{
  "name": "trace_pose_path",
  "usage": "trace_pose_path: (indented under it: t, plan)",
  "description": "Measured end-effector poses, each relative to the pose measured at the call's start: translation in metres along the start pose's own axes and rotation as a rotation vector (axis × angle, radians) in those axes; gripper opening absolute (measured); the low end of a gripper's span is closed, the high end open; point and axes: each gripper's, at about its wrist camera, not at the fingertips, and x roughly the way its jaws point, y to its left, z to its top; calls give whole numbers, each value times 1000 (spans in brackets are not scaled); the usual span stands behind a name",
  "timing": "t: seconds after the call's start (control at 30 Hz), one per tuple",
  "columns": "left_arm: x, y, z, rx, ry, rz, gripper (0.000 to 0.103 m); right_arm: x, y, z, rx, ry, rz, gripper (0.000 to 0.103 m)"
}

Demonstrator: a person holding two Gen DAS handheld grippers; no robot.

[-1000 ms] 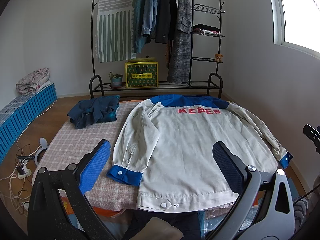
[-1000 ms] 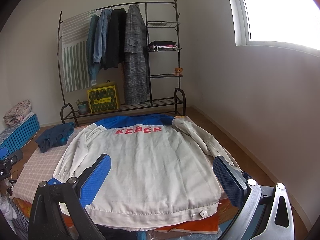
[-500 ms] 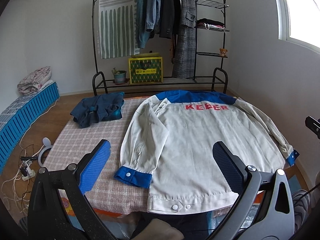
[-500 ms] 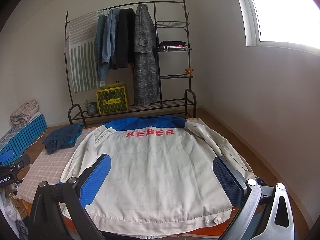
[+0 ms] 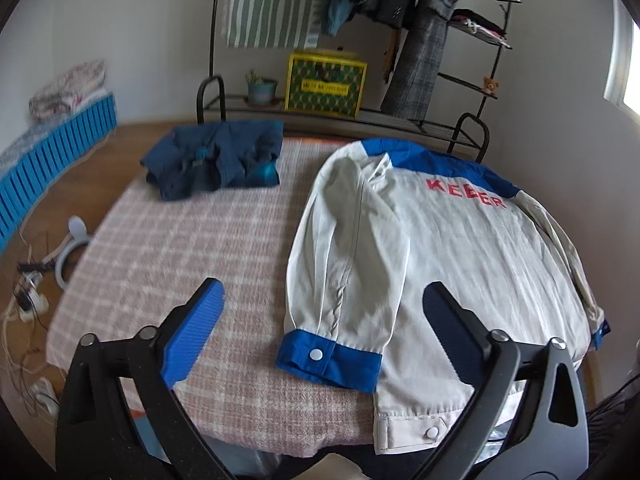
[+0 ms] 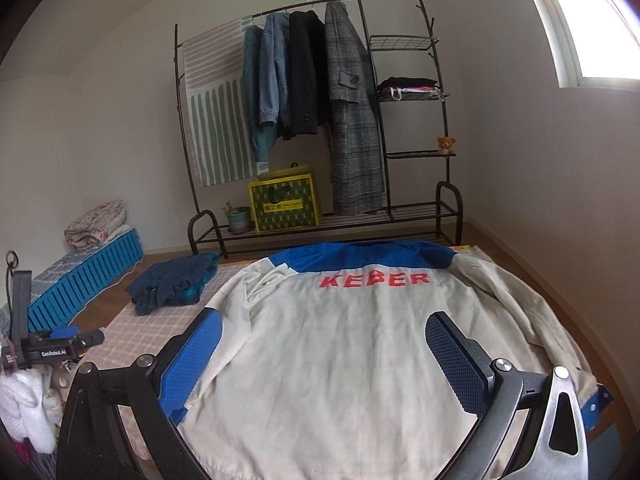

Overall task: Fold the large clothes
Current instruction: 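Grasp the blue cuff of the jacket sleeve with the left tool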

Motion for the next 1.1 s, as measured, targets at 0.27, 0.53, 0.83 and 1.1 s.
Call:
trace_pose_path:
  t: [0.27, 0.53, 0.83, 1.1]
  plan:
    - [99, 48, -30, -167, 289, -111, 52, 91, 16, -12, -1, 176, 218, 68]
    - [148, 65, -55, -263, 463, -175, 52, 140, 17, -41, 21, 321, 282, 61]
    - [155, 61, -43, -260, 402, -186, 13, 166, 25, -46, 40, 399, 320, 39]
    - [66, 44, 26, -75, 35, -71, 6, 184, 43, -49, 55, 457, 378, 36]
